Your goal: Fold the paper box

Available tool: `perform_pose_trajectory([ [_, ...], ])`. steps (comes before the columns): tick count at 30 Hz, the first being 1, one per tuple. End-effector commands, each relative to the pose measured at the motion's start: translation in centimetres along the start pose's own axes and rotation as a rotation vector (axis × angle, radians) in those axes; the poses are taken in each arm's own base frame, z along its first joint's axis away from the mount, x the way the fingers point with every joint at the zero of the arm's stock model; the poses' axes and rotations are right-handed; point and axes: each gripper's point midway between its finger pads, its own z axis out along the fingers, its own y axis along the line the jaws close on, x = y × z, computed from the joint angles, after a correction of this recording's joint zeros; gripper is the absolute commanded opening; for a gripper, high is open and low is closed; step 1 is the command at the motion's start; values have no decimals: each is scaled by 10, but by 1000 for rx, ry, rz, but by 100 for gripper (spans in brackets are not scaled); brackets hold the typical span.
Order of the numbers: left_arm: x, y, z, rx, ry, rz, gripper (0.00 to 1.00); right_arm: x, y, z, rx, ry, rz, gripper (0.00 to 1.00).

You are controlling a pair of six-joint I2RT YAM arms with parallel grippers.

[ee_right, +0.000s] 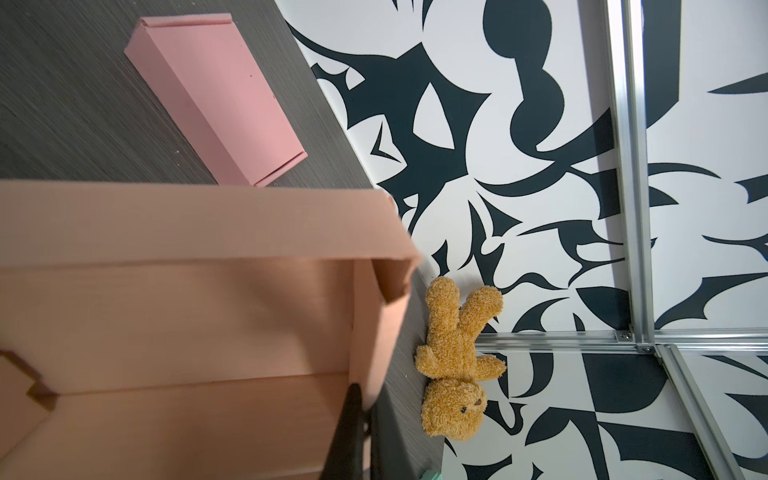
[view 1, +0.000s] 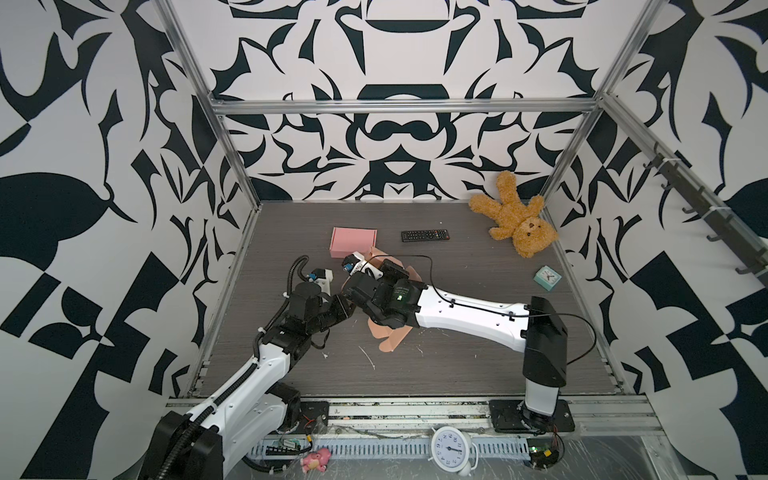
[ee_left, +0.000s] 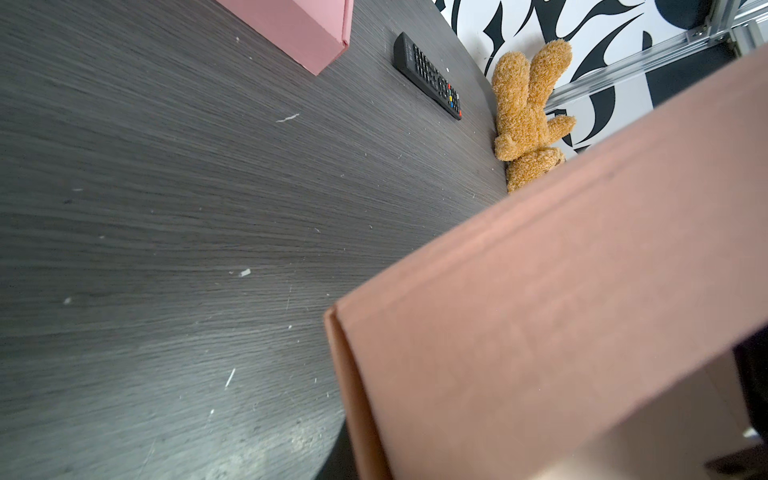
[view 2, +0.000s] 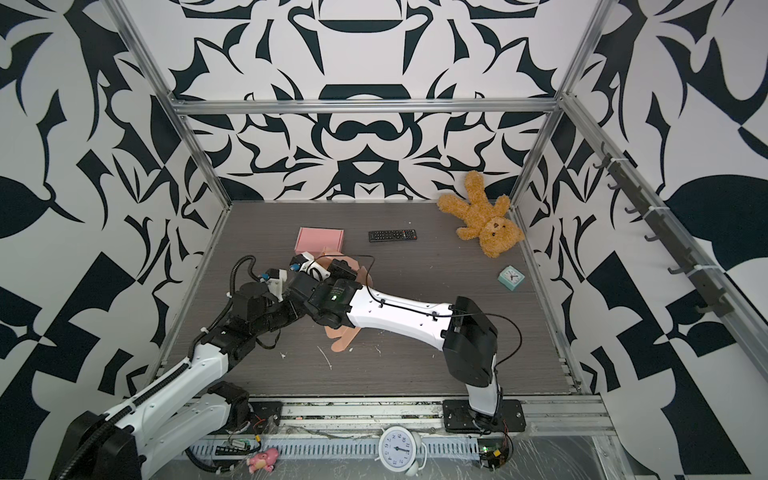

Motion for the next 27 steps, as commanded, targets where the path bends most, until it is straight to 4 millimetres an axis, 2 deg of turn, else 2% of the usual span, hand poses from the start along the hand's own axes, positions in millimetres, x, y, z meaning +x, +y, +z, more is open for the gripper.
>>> perform_pose_trajectory([
  [1,-21,-37,-5,112,-54,61,16,-9,4,-17,-58,-56,44,9],
  [7,-22,-32,-1,94,-55,50,16,-7,10,-33,-107,-90,79,18],
  [14,-21,-24,3,67,-62,35,16,-2,5,-52,-142,-126,137,27],
  [22,-23,-29,0,82,-68,46,16,-2,-1,-45,-138,-123,160,29],
  [27,-23,-33,-4,94,-68,61,16,-2,-10,-38,-159,-122,199,25],
])
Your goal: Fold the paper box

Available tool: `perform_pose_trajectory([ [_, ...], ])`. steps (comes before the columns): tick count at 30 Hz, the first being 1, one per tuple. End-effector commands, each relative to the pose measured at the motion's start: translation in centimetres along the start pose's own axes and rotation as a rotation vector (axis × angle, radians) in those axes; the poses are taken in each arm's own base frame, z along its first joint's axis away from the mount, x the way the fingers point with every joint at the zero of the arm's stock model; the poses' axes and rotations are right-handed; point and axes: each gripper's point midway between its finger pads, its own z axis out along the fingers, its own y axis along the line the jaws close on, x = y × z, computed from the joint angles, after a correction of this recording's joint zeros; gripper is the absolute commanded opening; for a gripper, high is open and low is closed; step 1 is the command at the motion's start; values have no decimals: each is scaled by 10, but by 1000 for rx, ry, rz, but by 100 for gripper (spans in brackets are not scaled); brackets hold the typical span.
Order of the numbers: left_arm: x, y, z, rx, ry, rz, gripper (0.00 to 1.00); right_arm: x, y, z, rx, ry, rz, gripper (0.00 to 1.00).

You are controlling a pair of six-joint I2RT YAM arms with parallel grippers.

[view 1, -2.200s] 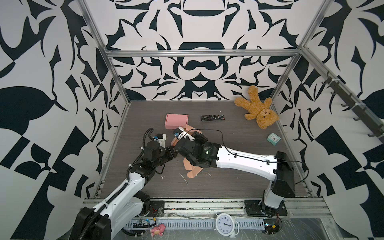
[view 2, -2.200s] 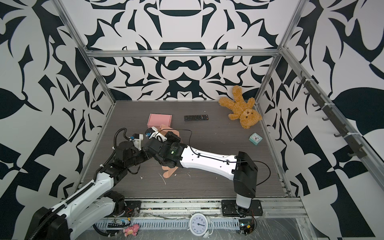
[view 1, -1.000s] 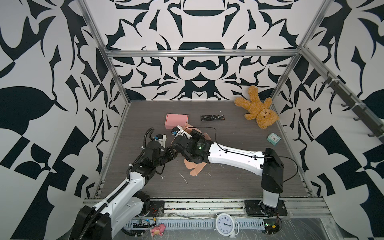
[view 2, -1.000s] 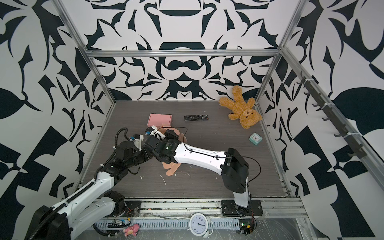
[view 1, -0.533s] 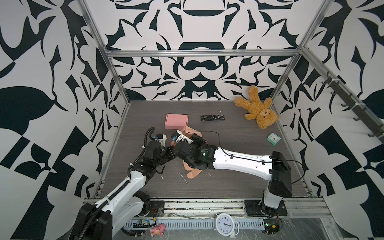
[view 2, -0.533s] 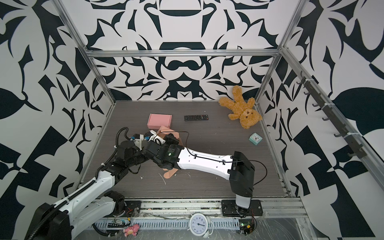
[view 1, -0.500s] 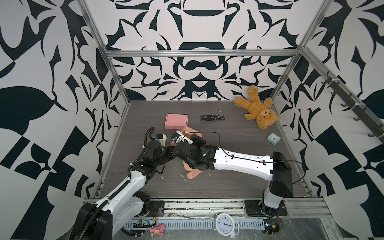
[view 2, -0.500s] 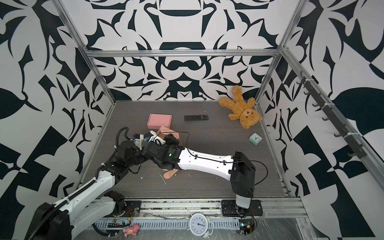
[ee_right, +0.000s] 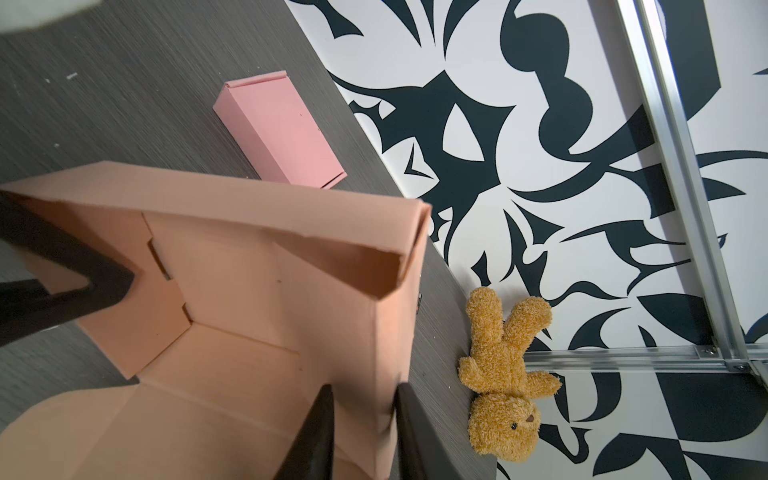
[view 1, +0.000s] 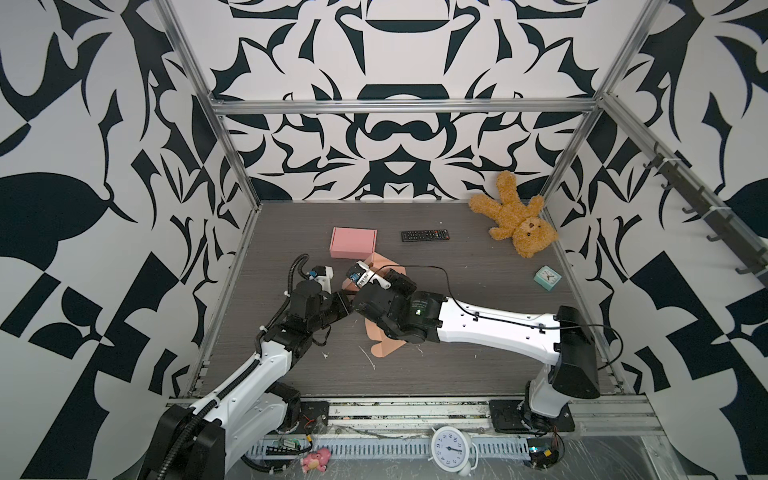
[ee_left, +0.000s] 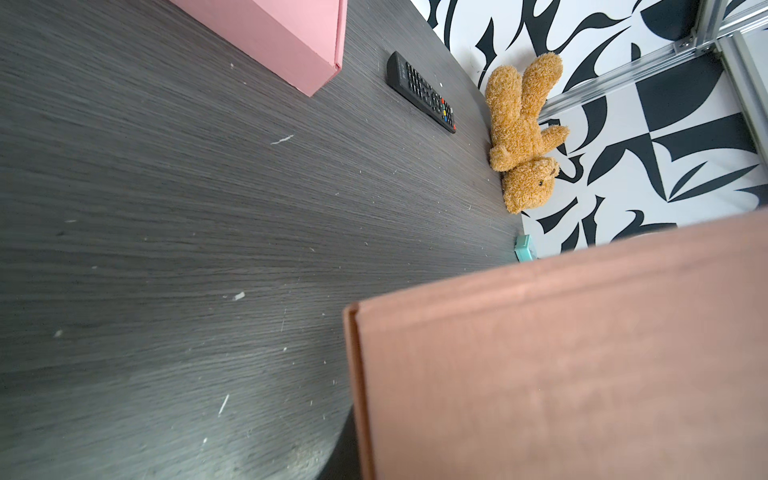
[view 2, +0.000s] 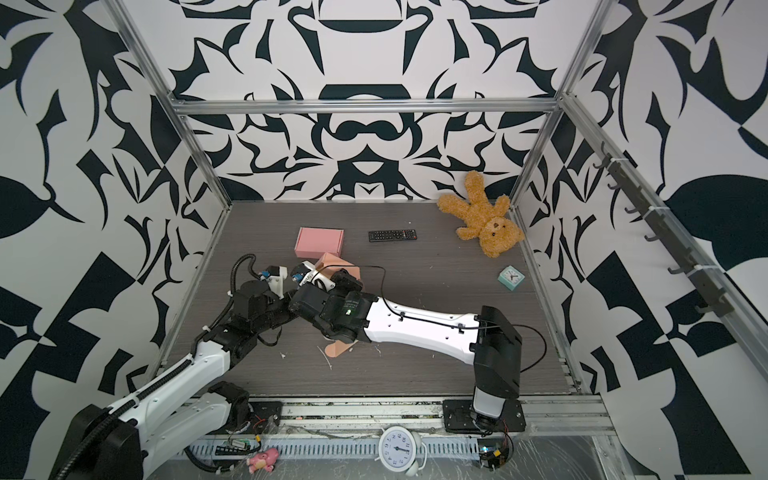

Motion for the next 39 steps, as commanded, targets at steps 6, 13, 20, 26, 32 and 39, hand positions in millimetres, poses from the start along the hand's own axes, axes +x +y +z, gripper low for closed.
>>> perform_pose_trajectory([
  [6,-15,-34,-7,96,-28,57,16,-14,-13,3,-38,-36,75,13],
  [13,-19,-39,-8,106,-39,62,16,-19,-7,17,30,7,-23,2],
  [20,-28,-52,-10,132,-46,60,16,-20,-17,26,155,39,-88,0],
  [26,-34,-61,-13,143,-57,53,16,-24,-24,26,221,46,-106,0],
  [32,-34,-55,-11,119,-60,49,16,-30,-22,15,124,-28,3,13],
  [39,-34,-56,-9,116,-53,51,16,-26,-28,13,141,-32,15,14],
])
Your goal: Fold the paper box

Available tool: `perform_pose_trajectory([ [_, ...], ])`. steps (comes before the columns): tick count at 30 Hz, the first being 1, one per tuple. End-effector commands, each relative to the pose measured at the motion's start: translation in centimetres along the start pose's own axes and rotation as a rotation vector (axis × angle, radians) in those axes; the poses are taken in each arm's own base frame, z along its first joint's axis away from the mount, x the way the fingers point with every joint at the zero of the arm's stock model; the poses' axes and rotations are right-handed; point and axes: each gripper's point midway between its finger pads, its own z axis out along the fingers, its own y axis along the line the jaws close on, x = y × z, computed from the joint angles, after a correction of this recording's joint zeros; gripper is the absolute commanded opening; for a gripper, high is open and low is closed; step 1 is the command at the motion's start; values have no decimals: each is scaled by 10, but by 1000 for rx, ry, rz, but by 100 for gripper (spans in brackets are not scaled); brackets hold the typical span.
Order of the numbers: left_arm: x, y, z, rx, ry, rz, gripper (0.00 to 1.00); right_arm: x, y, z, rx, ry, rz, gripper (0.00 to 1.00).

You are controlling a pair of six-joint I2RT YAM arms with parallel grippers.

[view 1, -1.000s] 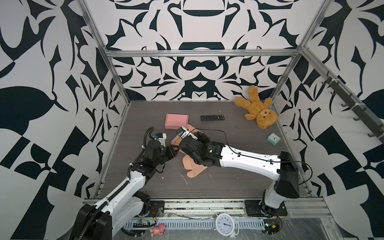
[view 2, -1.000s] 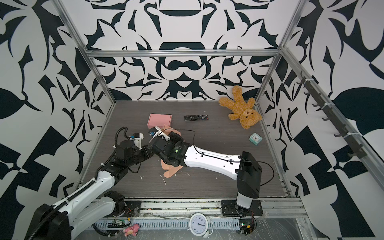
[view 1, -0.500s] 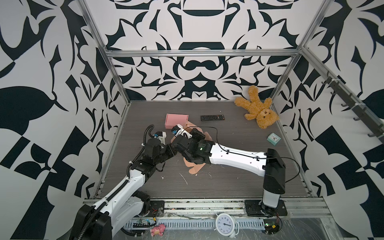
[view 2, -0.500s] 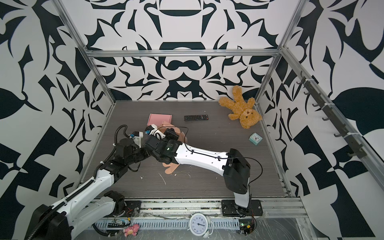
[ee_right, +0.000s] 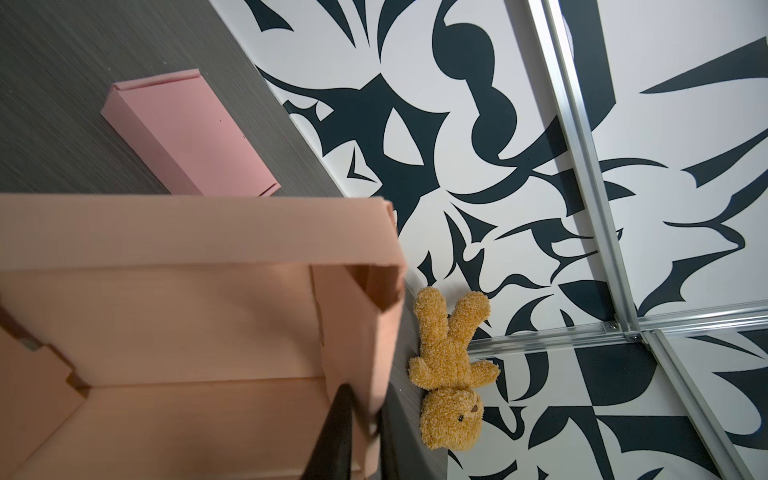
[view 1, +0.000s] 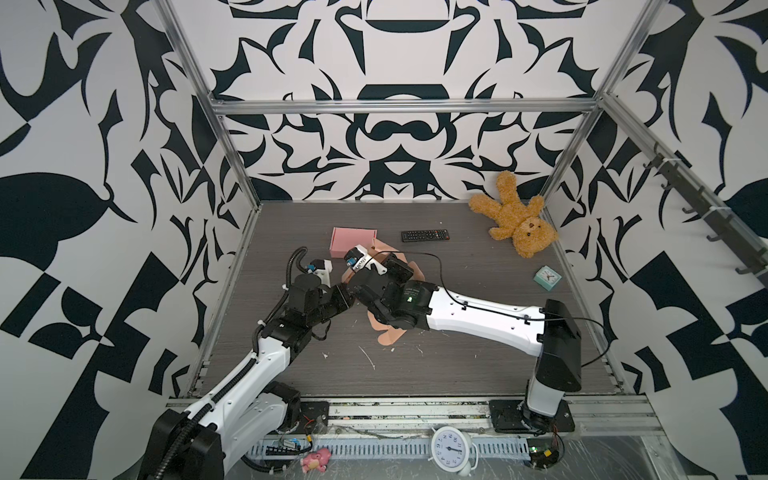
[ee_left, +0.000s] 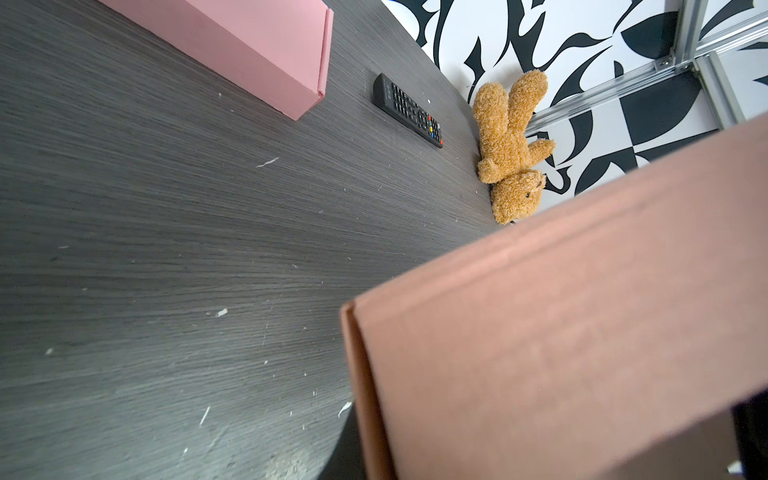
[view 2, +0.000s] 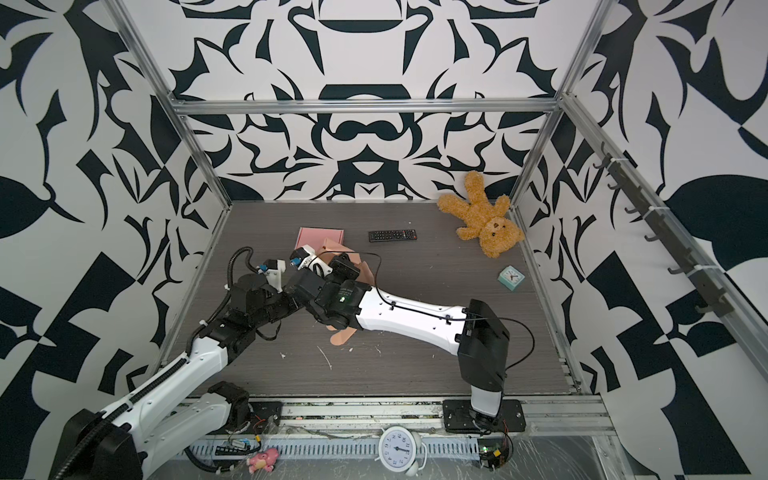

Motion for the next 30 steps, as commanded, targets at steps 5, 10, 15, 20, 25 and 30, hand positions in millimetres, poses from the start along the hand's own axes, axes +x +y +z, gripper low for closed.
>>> perform_pose_trajectory([
  [5,-17,-42,-5,122,-33,65,16,-5,-1,-3,-31,-29,39,0],
  [10,-17,-43,-4,124,-33,69,16,-8,-2,-2,-30,-32,15,0],
  [15,-20,-48,-4,130,-35,67,16,-12,-2,-1,8,-18,-33,0],
  [20,-21,-47,-5,122,-47,67,16,-16,-3,-7,-9,-39,18,0],
  [25,-20,-46,-3,118,-39,68,16,-21,-3,-11,-48,-69,82,16],
  [30,-21,-47,-3,120,-40,74,16,-16,-8,-8,-65,-70,110,16],
])
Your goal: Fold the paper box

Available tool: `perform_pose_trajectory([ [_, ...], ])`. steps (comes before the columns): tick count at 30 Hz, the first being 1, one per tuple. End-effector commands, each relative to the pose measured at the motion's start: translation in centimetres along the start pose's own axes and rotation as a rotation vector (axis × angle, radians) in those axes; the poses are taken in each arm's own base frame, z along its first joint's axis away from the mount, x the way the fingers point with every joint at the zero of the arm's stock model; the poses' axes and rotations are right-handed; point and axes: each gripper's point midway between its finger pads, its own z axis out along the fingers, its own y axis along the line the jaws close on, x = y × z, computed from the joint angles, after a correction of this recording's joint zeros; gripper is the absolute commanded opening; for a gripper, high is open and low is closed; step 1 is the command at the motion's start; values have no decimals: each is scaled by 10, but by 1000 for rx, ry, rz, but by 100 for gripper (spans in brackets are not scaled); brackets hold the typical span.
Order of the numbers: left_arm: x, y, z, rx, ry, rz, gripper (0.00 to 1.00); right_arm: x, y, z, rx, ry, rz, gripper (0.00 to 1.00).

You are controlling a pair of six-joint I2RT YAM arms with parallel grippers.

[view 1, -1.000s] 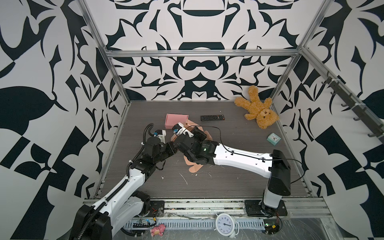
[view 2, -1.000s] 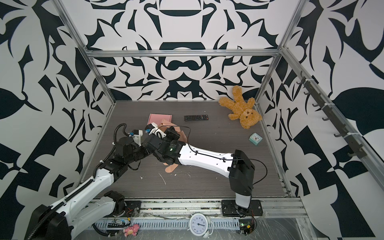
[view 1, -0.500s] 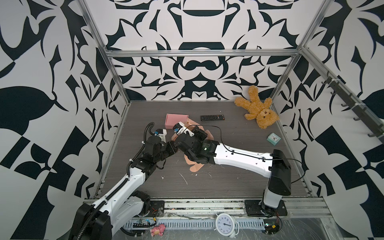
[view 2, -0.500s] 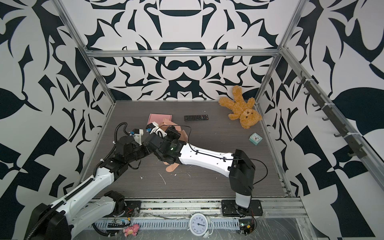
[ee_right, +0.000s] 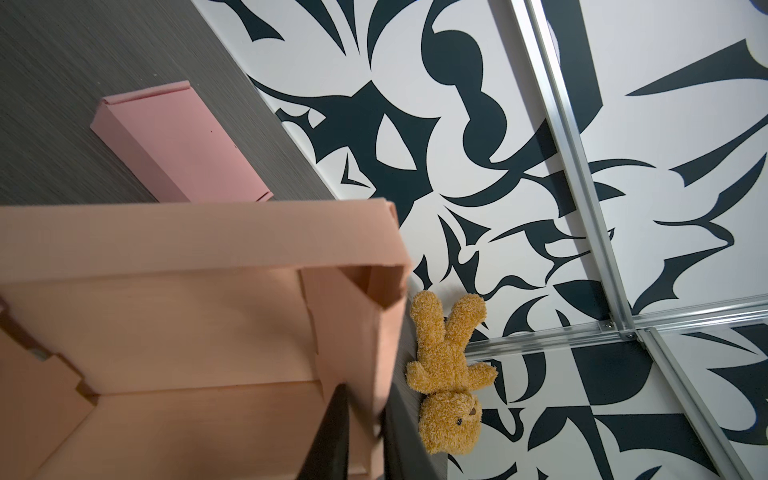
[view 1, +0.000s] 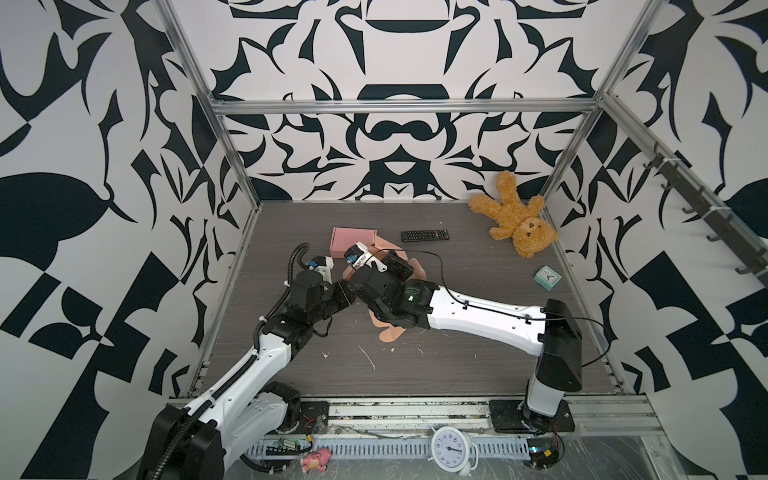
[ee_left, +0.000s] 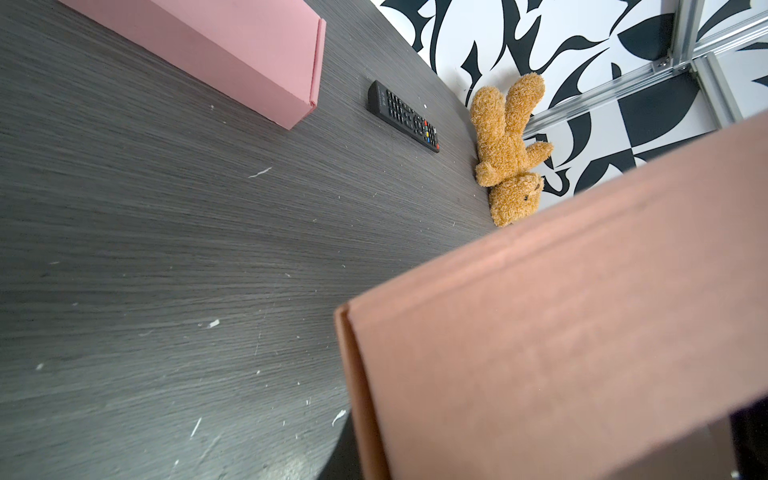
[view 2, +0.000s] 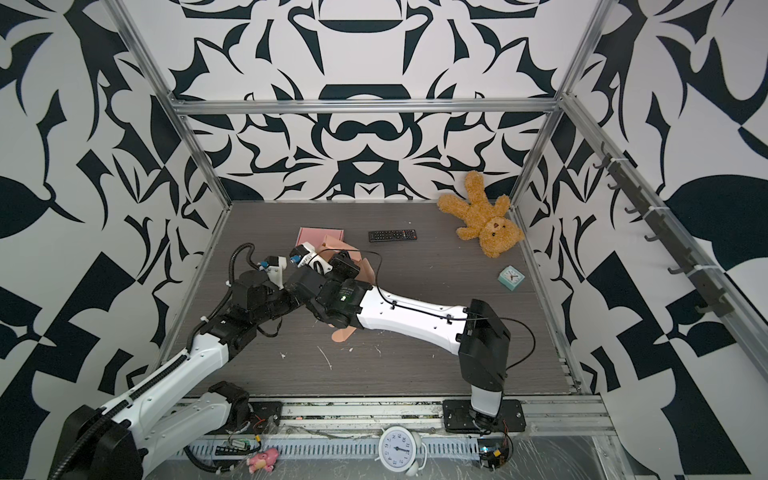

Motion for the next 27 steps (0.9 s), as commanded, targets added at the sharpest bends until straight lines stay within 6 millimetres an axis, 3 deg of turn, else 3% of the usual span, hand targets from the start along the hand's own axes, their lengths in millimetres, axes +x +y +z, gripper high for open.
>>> perform_pose_trajectory([
  [1,-16,-40,-5,121,-33,63,16,-10,-4,-8,-78,-54,98,15],
  [6,-15,-40,-5,124,-31,70,16,-8,-7,-6,-114,-59,107,0],
  [10,-15,-40,-6,119,-28,81,16,-9,0,-1,-194,-65,92,1],
  [14,-16,-39,-7,103,-32,95,16,-10,-1,1,-277,-63,147,12],
  [18,-17,-40,-7,101,-32,91,16,-8,-5,5,-298,-58,181,14],
  [22,-19,-44,-6,99,-30,102,16,-5,-6,9,-285,-45,165,13],
  [27,-22,-48,-6,98,-35,114,16,-2,-8,15,-249,-39,141,0],
])
